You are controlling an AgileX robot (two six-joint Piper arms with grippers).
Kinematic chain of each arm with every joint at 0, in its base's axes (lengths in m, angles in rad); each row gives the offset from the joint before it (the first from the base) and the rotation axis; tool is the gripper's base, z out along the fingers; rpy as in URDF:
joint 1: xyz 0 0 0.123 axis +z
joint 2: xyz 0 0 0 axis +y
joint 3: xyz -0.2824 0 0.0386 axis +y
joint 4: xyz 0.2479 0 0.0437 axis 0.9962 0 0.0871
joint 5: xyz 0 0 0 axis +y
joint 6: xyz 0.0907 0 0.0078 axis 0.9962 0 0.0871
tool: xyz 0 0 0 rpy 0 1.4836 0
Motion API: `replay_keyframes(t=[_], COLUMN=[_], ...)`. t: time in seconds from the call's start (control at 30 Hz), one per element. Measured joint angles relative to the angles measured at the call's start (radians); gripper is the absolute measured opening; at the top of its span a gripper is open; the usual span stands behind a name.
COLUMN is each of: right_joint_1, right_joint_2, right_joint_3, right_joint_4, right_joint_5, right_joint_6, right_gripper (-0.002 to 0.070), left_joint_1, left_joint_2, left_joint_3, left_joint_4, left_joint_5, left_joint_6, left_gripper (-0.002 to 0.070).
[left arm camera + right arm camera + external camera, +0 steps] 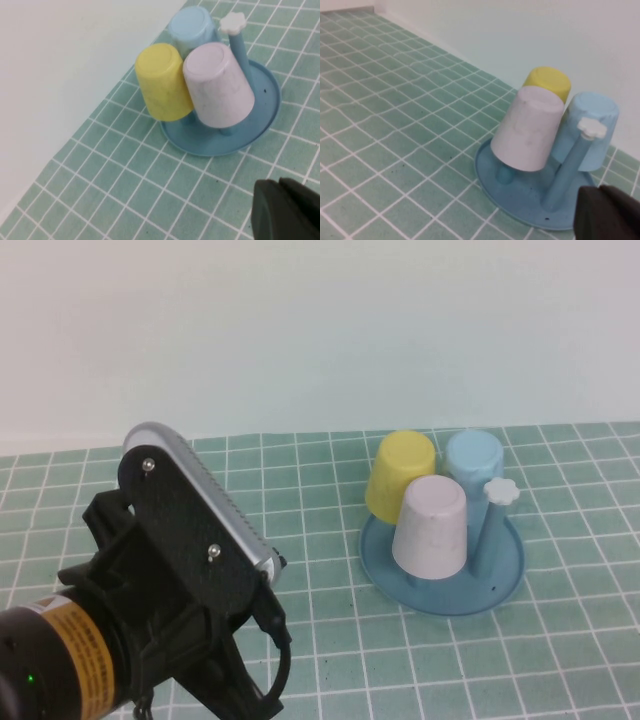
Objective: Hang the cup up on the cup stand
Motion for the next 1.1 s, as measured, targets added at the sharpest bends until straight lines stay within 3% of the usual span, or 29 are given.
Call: replay_keyframes(t=[0.7, 0.8, 1.1], right_joint_1=[0.000, 0.000, 0.000], right_joint_2=[-0.002, -0.003, -0.003], right_joint_3=[0.000, 0.000, 0.000], right_joint_4=[0.045, 0.045, 0.047], right_joint_5=[0.000, 0.000, 0.004], right_joint_6=[0.002, 0.002, 0.002], right_gripper=[-0.0001, -0.0001, -0.0001], left_joint_1=[0.013, 0.100, 0.515], left_joint_2=[-0.040, -0.118, -0.340], left_joint_3=[0.002, 0.002, 0.216], left_joint_4=[-0.047, -0.117, -0.149], left_joint_5=[-0.019, -0.078, -0.516], left_joint_6=[-0.024, -0.054, -0.158], left_gripper=[0.0000, 0.0000, 0.0000])
